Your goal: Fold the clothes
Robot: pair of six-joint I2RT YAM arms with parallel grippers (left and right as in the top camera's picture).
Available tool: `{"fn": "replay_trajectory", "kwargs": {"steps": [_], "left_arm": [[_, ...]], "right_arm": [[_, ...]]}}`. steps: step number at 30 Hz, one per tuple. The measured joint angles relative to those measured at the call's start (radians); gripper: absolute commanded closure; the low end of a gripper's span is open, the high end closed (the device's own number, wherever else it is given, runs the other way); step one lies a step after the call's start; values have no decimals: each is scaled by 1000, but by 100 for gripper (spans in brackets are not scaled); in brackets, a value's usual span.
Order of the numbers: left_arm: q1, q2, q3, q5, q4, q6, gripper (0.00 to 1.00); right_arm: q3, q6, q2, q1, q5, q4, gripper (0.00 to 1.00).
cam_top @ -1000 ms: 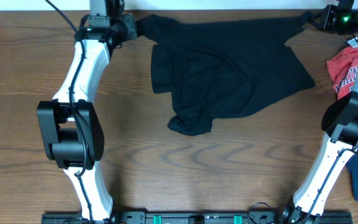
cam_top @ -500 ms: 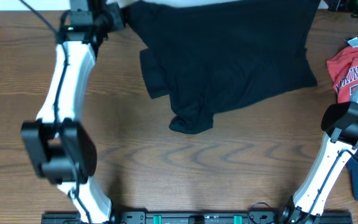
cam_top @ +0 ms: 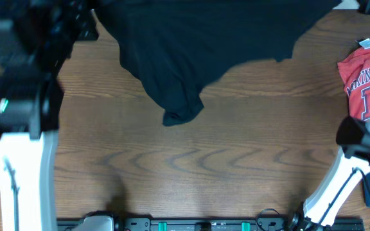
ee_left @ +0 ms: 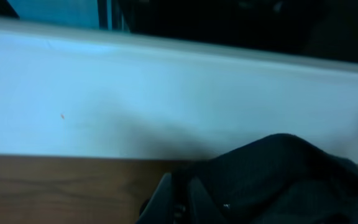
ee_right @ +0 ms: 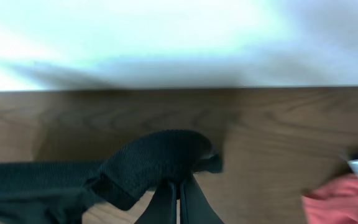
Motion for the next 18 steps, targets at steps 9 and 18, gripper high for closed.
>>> {"fn": "replay_trajectory", "kwargs": {"steps": [9, 18], "left_arm": [[10, -303, 0, -15, -110, 87, 94], [11, -486, 13, -34, -115, 118, 94]], "right_arm": [[34, 40, -380, 51, 182, -83, 99], [38, 139, -578, 51, 373, -155, 99]]}}
